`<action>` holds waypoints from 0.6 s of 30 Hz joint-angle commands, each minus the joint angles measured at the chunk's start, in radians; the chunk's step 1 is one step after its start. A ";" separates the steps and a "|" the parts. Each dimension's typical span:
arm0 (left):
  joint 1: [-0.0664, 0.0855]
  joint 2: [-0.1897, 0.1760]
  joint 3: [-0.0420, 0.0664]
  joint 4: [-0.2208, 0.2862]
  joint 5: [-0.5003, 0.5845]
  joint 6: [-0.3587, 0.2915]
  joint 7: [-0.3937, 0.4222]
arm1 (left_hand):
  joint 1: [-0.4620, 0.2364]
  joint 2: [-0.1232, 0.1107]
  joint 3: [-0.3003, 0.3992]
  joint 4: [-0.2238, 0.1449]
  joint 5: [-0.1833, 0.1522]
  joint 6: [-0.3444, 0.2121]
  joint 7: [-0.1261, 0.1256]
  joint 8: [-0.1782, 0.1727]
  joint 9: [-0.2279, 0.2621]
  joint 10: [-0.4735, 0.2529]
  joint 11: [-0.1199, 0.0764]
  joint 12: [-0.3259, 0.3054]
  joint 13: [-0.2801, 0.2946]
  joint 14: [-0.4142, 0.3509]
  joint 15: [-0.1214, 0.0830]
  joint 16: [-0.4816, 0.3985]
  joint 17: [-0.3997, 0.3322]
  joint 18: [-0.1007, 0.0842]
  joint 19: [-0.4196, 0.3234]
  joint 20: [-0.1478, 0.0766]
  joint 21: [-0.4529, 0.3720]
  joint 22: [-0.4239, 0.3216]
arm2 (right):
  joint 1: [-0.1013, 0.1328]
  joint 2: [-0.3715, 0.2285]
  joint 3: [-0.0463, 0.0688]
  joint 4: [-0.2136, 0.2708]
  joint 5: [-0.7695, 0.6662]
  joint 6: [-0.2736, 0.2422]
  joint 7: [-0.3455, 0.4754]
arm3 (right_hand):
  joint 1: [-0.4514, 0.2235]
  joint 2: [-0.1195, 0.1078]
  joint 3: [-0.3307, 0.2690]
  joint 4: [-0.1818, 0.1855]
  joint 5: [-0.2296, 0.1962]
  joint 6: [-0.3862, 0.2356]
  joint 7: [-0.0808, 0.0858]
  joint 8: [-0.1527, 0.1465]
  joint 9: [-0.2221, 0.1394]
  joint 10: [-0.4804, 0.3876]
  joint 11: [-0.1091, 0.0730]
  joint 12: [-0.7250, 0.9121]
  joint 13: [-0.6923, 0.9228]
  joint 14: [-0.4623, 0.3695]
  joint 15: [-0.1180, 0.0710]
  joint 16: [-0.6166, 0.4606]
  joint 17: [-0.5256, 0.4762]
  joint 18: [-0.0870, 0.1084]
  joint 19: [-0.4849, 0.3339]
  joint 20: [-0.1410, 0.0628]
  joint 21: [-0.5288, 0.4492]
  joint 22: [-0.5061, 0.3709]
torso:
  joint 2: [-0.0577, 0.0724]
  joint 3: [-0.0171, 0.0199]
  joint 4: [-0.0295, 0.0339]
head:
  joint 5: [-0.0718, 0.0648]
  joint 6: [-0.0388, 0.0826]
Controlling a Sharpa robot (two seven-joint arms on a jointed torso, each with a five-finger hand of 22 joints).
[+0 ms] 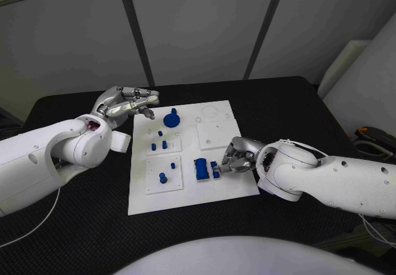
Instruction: Assemble the parts on the task board
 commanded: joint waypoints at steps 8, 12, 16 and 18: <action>0.002 0.000 0.001 -0.001 0.001 -0.003 -0.002 | 0.002 0.009 -0.005 0.000 -0.002 -0.011 0.000 0.005 0.000 -0.008 -0.002 0.007 0.000 -0.007 0.002 0.003 -0.002 -0.017 0.003 0.006 -0.005 -0.001 | -0.002 0.011 0.000 -0.018 -0.026 0.017 0.019 | 0.027 0.008 -0.016 -0.005 -0.033 -0.006 -0.002 0.004 -0.002 0.049 0.001 -0.005 0.152 0.104 -0.003 0.004 0.263 -0.008 -0.002 0.002 -0.002 0.003 | 0.001 0.0004 0.0019 | 0.001 -0.003; 0.002 0.000 0.001 0.000 0.001 -0.003 -0.003 | 0.002 0.009 -0.005 0.000 -0.002 -0.011 0.000 0.005 0.000 -0.008 -0.002 0.007 0.000 -0.007 0.002 0.003 -0.002 -0.017 0.003 0.006 -0.005 -0.001 | -0.004 0.017 0.000 -0.027 -0.029 0.014 0.018 | 0.024 0.014 -0.021 0.000 -0.035 -0.005 -0.002 0.005 -0.002 0.049 0.001 -0.003 0.152 0.104 -0.003 0.004 0.263 -0.008 -0.001 0.002 -0.002 0.004 | 0.001 -0.0006 0.0015 | 0.001 -0.003; 0.002 -0.001 0.001 0.000 0.001 -0.003 -0.003 | 0.002 0.009 -0.005 0.000 -0.002 -0.011 0.000 0.005 0.000 -0.008 -0.002 0.007 0.000 -0.007 0.002 0.003 -0.002 -0.017 0.003 0.006 -0.005 -0.001 | -0.004 0.016 0.000 -0.026 -0.033 0.007 0.021 | 0.024 0.015 -0.022 0.001 -0.035 -0.005 -0.002 0.005 -0.002 0.049 0.002 -0.002 0.153 0.104 -0.003 0.004 0.263 -0.008 -0.001 0.002 -0.001 0.004 | 0.000 -0.0004 0.0003 | 0.002 -0.004; 0.002 -0.001 0.001 -0.001 0.001 -0.003 -0.003 | 0.002 0.009 -0.005 0.000 -0.002 -0.011 0.000 0.005 0.000 -0.008 -0.002 0.007 0.000 -0.007 0.002 0.003 -0.002 -0.017 0.003 0.006 -0.005 -0.001 | -0.004 0.014 0.000 -0.023 -0.034 -0.001 0.028 | 0.024 0.016 -0.022 0.001 -0.035 -0.005 -0.002 0.005 -0.002 0.049 0.002 -0.004 0.152 0.104 -0.003 0.004 0.263 -0.008 -0.001 0.002 -0.002 0.004 | 0.000 0.0001 -0.0007 | 0.003 -0.004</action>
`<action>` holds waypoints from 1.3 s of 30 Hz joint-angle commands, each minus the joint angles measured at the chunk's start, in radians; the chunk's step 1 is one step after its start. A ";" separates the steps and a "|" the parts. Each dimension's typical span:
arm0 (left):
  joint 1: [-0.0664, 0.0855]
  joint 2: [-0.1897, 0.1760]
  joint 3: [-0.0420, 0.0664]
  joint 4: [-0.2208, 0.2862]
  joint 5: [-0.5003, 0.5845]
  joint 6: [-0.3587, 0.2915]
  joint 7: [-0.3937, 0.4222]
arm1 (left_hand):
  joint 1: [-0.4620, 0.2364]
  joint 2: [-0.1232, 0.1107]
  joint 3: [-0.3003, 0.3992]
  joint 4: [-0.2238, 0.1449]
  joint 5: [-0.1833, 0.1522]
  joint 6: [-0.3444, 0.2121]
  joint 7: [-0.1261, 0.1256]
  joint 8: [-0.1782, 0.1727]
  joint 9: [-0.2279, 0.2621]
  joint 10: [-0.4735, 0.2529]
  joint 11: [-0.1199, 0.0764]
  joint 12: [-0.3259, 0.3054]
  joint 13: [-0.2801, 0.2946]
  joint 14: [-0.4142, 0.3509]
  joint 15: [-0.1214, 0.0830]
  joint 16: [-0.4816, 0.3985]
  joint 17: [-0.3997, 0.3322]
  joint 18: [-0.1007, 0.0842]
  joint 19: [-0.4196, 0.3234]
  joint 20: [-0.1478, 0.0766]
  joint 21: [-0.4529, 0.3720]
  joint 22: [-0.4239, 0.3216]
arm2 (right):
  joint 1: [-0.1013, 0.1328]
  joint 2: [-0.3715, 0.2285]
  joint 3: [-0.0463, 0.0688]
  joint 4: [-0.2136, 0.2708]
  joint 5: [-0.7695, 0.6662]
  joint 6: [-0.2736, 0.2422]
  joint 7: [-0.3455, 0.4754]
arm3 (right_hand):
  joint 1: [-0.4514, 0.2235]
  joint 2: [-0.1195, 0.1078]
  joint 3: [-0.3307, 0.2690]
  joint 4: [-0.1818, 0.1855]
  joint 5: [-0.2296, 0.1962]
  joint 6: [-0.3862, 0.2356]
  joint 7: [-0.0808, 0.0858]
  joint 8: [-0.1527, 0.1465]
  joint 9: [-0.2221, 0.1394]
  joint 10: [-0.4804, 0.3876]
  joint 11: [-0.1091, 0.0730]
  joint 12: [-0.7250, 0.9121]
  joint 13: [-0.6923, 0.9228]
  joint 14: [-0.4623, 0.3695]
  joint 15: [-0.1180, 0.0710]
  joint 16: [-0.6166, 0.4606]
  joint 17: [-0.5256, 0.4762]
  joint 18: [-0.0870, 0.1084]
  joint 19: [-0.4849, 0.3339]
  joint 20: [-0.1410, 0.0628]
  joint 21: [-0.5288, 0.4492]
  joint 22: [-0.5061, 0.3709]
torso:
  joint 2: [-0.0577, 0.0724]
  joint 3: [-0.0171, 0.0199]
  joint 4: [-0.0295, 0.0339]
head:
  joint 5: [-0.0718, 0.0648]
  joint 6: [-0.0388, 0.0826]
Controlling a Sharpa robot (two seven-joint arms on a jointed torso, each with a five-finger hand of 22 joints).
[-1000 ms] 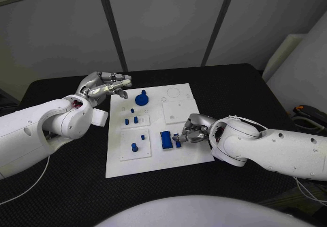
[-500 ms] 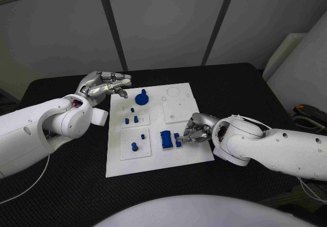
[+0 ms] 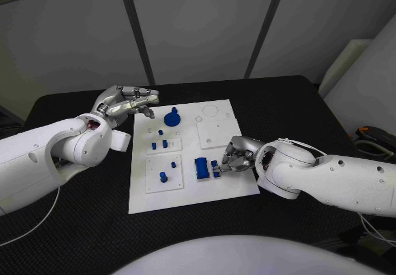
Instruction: Assemble the parts on the task board
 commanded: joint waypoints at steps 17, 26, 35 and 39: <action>0.002 -0.001 -0.004 -0.003 0.019 -0.006 0.042 | -0.007 0.008 -0.014 0.007 -0.004 -0.002 -0.001 0.008 0.001 -0.008 -0.003 0.014 0.001 -0.010 0.003 0.004 -0.002 -0.017 0.002 0.007 -0.008 -0.002 | 0.001 -0.079 0.000 0.046 0.170 -0.212 0.338 | 0.026 0.006 -0.080 0.046 0.021 -0.097 0.041 -0.055 -0.029 -0.008 0.037 -0.167 0.071 0.079 0.025 -0.058 0.160 0.020 -0.085 0.025 -0.113 -0.132 | -0.008 -0.0028 -0.0003 | 0.004 0.011; -0.010 0.015 -0.032 -0.030 0.103 -0.038 0.134 | -0.004 0.023 -0.031 0.023 -0.003 0.016 -0.015 0.024 0.002 0.014 -0.015 0.043 0.000 -0.020 -0.006 -0.105 -0.050 -0.014 0.000 0.001 -0.065 -0.044 | 0.023 -0.053 0.001 -0.125 0.638 -0.257 0.764 | 0.267 0.086 -0.042 0.017 -0.054 -0.171 0.069 -0.096 -0.058 -0.412 0.079 -0.923 -0.415 -0.298 0.083 -0.782 -0.610 0.084 -0.472 0.093 -0.641 -0.617 | -0.039 -0.0146 0.0121 | 0.013 0.035; -0.039 0.073 -0.036 -0.120 0.201 -0.072 0.216 | 0.005 0.019 -0.001 0.046 -0.002 0.021 -0.013 0.005 -0.001 0.023 0.008 -0.071 -0.008 -0.126 0.059 -0.519 -0.193 -0.033 -0.220 0.065 -0.324 -0.217 | 0.039 0.060 0.024 -0.387 0.922 -0.188 0.913 | 0.358 0.103 -0.021 0.045 -0.071 -0.178 0.130 -0.173 -0.108 -0.326 0.156 -1.230 -1.013 -0.350 0.175 -1.327 -0.957 0.102 -0.508 0.191 -1.001 -0.881 | -0.077 -0.0311 0.0293 | 0.046 0.092; -0.043 0.113 -0.036 -0.184 0.226 -0.078 0.242 | 0.006 0.018 -0.008 0.049 -0.002 0.021 -0.011 -0.011 -0.001 0.035 0.018 -0.126 -0.008 -0.136 0.079 -0.637 -0.229 -0.019 -0.265 0.101 -0.406 -0.289 | 0.040 0.122 0.040 -0.509 0.989 -0.160 0.947 | 0.358 0.105 -0.013 0.040 -0.072 -0.180 0.134 -0.194 -0.120 -0.327 0.161 -1.268 -1.118 -0.343 0.191 -1.415 -1.029 0.099 -0.500 0.204 -1.062 -0.929 | -0.094 -0.0359 0.0385 | 0.062 0.112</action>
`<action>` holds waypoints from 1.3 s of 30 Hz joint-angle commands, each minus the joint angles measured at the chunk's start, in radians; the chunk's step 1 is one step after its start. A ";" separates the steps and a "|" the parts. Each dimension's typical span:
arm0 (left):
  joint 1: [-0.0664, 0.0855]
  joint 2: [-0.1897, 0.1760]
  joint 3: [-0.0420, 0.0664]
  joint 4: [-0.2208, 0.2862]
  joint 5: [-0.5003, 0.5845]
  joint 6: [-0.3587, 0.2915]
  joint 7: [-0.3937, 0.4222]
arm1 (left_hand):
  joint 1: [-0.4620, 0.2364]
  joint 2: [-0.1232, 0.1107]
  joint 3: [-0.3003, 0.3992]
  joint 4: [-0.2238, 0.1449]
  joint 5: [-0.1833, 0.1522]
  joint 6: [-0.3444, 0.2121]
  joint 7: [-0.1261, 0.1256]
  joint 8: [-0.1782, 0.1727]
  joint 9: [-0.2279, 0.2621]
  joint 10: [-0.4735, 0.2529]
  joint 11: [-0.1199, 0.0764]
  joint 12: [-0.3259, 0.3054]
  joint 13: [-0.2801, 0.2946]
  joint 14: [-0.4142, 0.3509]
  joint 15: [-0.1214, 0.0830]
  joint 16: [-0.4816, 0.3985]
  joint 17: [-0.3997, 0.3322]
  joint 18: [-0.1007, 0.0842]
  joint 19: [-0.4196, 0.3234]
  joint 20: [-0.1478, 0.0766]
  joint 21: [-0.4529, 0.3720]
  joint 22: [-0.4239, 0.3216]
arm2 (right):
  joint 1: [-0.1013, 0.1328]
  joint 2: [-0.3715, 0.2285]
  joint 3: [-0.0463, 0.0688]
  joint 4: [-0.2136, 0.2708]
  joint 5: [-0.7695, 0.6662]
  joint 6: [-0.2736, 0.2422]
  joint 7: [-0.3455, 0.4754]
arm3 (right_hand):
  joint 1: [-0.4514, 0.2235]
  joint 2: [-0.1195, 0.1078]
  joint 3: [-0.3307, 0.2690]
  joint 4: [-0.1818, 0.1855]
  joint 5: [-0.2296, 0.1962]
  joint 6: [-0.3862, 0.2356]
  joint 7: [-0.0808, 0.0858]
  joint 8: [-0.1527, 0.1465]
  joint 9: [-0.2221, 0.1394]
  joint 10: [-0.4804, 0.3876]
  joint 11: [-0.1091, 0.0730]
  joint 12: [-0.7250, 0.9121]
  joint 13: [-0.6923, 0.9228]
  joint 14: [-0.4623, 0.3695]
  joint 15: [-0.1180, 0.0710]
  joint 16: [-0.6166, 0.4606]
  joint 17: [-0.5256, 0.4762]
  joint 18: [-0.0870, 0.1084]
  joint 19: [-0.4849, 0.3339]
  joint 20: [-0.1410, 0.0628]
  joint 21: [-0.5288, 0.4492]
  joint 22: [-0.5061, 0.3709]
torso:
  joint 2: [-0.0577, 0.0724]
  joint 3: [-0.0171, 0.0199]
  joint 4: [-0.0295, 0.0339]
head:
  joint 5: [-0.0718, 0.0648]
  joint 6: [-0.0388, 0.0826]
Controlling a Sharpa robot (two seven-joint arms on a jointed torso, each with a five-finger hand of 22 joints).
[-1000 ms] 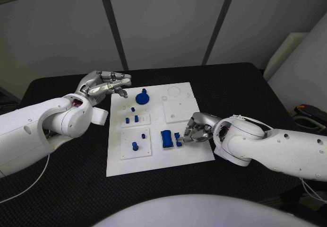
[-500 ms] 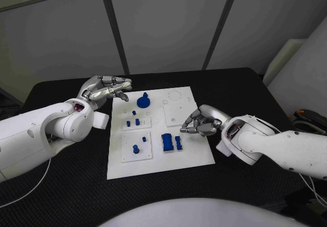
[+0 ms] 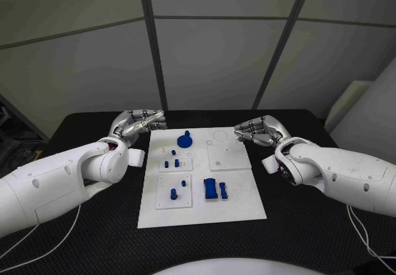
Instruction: Assemble the parts on the task board
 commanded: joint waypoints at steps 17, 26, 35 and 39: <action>-0.004 0.148 0.006 -0.202 0.126 -0.086 0.100 | 0.006 0.028 -0.201 0.037 0.002 -0.137 -0.038 -0.012 -0.004 -0.166 0.071 -0.130 -0.001 -0.144 0.086 -0.279 -0.029 0.031 -0.221 0.064 -0.121 -0.235 | 0.001 0.162 0.020 -0.239 0.259 0.095 0.169 | -0.086 0.007 -0.008 -0.057 -0.003 -0.087 0.000 -0.011 -0.013 -0.101 0.068 -0.046 -0.170 -0.120 0.069 -0.127 -0.229 0.011 -0.013 0.066 -0.199 -0.163 | -0.023 -0.0016 0.0100 | 0.033 0.051; -0.006 0.123 -0.005 -0.122 0.092 -0.128 0.073 | -0.624 0.152 -0.282 -0.044 -0.104 -0.572 -0.101 -0.073 -0.066 -0.604 -0.024 -0.189 -0.063 -0.551 -0.006 -0.339 -0.091 0.008 -0.489 -0.074 -0.180 -0.380 | 0.004 0.138 0.010 -0.165 0.273 0.011 0.149 | -0.784 0.000 0.055 -0.157 -0.098 -0.536 -0.074 -0.072 -0.077 -0.580 -0.016 -0.106 -0.232 -0.583 -0.004 -0.188 -0.309 -0.069 -0.414 -0.061 -0.288 -0.240 | -0.037 0.0100 0.0118 | 0.038 0.084; -0.009 0.053 -0.035 0.105 0.063 -0.356 0.076 | -0.851 0.152 -0.372 -0.044 -0.104 -0.729 -0.171 -0.073 -0.066 -0.762 -0.059 -0.189 -0.063 -0.698 -0.108 -0.339 -0.091 0.007 -0.585 -0.124 -0.180 -0.431 | 0.017 0.070 -0.020 0.072 0.439 -0.179 0.213 | -1.043 0.000 0.055 -0.195 -0.134 -0.703 -0.162 -0.072 -0.077 -0.758 -0.114 -0.106 -0.232 -0.755 -0.089 -0.188 -0.309 -0.091 -0.563 -0.108 -0.288 -0.331 | -0.055 0.0360 0.0084 | 0.042 0.146; -0.010 0.033 -0.044 0.173 0.055 -0.423 0.076 | -0.917 0.152 -0.372 -0.044 -0.104 -0.775 -0.171 -0.073 -0.066 -0.808 -0.132 -0.189 -0.063 -0.741 -0.108 -0.339 -0.091 0.008 -0.612 -0.138 -0.180 -0.447 | 0.021 0.047 -0.030 0.151 0.494 -0.242 0.235 | -1.119 0.000 0.055 -0.205 -0.211 -0.753 -0.162 -0.072 -0.077 -0.810 -0.114 -0.106 -0.232 -0.805 -0.089 -0.188 -0.309 -0.101 -0.606 -0.121 -0.288 -0.331 | -0.056 0.0366 0.0083 | 0.042 0.147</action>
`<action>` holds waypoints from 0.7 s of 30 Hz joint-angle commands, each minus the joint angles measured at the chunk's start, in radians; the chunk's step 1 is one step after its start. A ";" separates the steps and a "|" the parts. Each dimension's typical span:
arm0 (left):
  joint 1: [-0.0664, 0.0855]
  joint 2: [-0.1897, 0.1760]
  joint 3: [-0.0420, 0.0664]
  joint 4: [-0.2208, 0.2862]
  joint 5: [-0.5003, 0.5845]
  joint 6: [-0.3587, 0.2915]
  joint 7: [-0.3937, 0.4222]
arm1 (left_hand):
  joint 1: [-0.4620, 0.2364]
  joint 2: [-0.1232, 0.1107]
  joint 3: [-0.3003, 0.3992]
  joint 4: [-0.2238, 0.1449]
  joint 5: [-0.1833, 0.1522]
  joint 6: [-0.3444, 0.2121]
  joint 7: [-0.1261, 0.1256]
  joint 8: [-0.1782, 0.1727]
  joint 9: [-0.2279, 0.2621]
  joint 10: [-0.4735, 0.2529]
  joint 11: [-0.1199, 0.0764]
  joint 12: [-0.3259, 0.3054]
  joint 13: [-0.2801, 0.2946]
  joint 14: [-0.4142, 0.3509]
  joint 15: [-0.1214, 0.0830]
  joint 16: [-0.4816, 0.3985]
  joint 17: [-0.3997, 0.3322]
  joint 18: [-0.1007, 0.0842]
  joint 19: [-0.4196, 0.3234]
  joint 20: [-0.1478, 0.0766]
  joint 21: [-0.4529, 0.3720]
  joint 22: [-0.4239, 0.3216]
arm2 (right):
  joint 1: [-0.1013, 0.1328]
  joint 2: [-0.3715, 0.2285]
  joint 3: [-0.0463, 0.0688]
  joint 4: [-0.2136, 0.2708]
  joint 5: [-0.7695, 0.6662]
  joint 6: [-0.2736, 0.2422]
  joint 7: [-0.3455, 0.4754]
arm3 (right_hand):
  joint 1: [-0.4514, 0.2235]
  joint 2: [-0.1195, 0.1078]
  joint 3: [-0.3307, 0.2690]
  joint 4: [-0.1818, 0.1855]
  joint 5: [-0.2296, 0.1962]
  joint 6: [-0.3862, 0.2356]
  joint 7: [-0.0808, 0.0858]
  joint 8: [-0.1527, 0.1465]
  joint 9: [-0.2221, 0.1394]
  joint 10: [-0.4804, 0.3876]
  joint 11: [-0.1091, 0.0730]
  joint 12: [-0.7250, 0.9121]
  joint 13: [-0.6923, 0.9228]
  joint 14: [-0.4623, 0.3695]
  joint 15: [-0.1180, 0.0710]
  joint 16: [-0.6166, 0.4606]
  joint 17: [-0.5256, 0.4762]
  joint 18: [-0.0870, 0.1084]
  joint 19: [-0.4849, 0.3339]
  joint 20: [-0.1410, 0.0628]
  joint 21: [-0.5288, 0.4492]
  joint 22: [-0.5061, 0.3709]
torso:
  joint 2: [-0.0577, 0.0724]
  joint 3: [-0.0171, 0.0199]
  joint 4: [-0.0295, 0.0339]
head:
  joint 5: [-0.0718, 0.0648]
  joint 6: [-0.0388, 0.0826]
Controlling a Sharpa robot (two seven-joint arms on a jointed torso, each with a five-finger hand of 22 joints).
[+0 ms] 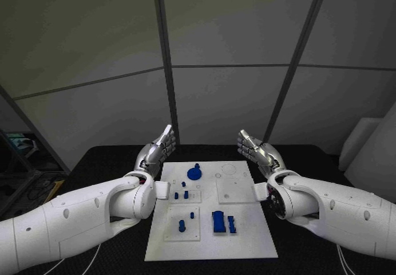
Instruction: Assemble the parts on the task board
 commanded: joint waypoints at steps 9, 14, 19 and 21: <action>0.000 -0.020 -0.007 0.066 -0.035 -0.174 0.009 | -0.298 0.009 -0.038 -0.003 -0.011 -0.205 -0.013 -0.008 -0.003 -0.207 -0.072 -0.006 -0.003 -0.193 -0.059 -0.007 -0.003 -0.059 -0.129 -0.124 -0.006 -0.131 | 0.007 -0.025 -0.010 0.089 0.149 -0.171 0.075 | -0.345 0.000 0.003 -0.101 -0.090 -0.223 -0.033 -0.008 -0.003 -0.236 -0.052 -0.007 -0.003 -0.229 -0.032 -0.008 -0.004 -0.100 -0.196 -0.121 -0.006 -0.037 | -0.003 0.0046 -0.0008 | 0.000 0.003; 0.000 -0.020 -0.007 0.066 -0.035 -0.174 0.009 | -0.347 0.009 -0.038 -0.003 -0.011 -0.240 -0.013 -0.008 -0.003 -0.242 -0.072 -0.006 -0.003 -0.225 -0.059 -0.007 -0.003 -0.059 -0.149 -0.124 -0.006 -0.131 | 0.007 -0.025 -0.010 0.089 0.149 -0.171 0.075 | -0.401 0.000 0.003 -0.101 -0.090 -0.259 -0.033 -0.008 -0.003 -0.276 -0.052 -0.007 -0.003 -0.266 -0.032 -0.008 -0.004 -0.100 -0.227 -0.121 -0.006 -0.037 | -0.003 0.0046 -0.0008 | 0.000 0.003; 0.000 -0.020 -0.007 0.066 -0.035 -0.174 0.009 | -0.386 0.009 -0.038 -0.003 -0.011 -0.267 -0.013 -0.008 -0.003 -0.269 -0.072 -0.006 -0.003 -0.250 -0.059 -0.007 -0.003 -0.060 -0.163 -0.124 -0.006 -0.131 | 0.007 -0.025 -0.010 0.089 0.149 -0.171 0.075 | -0.447 0.000 0.003 -0.101 -0.090 -0.289 -0.033 -0.008 -0.003 -0.307 -0.052 -0.007 -0.003 -0.297 -0.032 -0.008 -0.004 -0.100 -0.254 -0.121 -0.006 -0.037 | -0.003 0.0046 -0.0008 | 0.000 0.003; 0.000 -0.020 -0.007 0.066 -0.035 -0.174 0.009 | -0.401 0.009 -0.038 -0.003 -0.011 -0.277 -0.013 -0.008 -0.003 -0.279 -0.072 -0.006 -0.003 -0.260 -0.059 -0.007 -0.003 -0.060 -0.169 -0.124 -0.006 -0.131 | 0.007 -0.025 -0.010 0.089 0.149 -0.171 0.075 | -0.464 0.000 0.003 -0.101 -0.090 -0.300 -0.033 -0.008 -0.003 -0.318 -0.052 -0.007 -0.003 -0.308 -0.032 -0.008 -0.004 -0.100 -0.264 -0.121 -0.006 -0.037 | -0.003 0.0046 -0.0008 | 0.000 0.003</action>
